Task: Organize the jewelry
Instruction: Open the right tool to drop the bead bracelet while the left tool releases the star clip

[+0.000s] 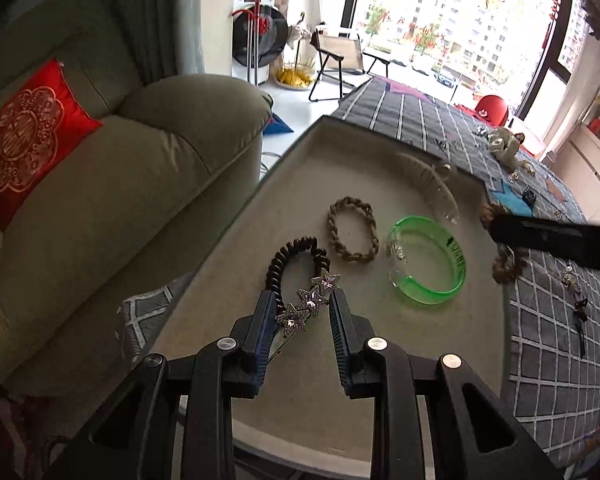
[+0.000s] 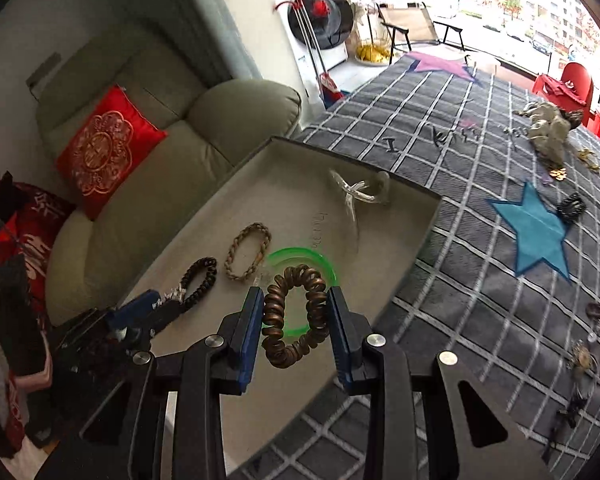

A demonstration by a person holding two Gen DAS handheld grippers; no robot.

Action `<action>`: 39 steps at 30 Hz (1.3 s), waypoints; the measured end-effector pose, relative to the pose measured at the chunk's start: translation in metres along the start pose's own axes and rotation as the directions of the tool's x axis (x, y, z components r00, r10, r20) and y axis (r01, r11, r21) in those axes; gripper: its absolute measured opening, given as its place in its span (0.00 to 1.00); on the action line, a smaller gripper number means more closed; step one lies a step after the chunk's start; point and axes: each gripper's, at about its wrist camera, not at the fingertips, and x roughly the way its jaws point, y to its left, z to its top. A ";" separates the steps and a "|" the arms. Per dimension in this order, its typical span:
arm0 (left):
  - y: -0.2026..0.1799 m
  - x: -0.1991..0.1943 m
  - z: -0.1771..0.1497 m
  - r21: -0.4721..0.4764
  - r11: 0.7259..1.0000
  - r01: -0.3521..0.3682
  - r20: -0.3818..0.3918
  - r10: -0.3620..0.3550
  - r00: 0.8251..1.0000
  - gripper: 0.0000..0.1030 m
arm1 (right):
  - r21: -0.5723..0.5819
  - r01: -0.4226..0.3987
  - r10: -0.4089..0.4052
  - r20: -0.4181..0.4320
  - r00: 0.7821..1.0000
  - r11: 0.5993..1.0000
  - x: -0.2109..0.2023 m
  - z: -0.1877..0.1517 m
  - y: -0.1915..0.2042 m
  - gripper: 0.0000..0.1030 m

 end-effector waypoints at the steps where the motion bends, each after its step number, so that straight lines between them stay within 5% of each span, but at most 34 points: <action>1: -0.001 0.003 0.000 0.000 1.000 0.002 -0.007 -0.002 1.000 0.29 | 0.000 0.001 -0.001 -0.002 1.000 1.000 0.005 0.004 0.000 0.34; 13: -0.010 0.012 0.003 0.027 1.000 -0.012 -0.027 0.012 1.000 0.29 | -0.014 0.015 -0.016 -0.058 0.998 1.000 0.073 0.052 0.003 0.34; 23: -0.011 0.008 0.001 0.025 0.999 -0.031 -0.030 0.031 0.999 0.30 | -0.030 0.047 -0.050 -0.088 0.995 0.998 0.101 0.059 0.004 0.39; 39: -0.015 0.007 0.006 0.030 0.996 -0.080 -0.036 0.081 0.996 0.30 | -0.010 -0.023 0.023 -0.017 1.000 1.000 0.057 0.056 0.004 0.60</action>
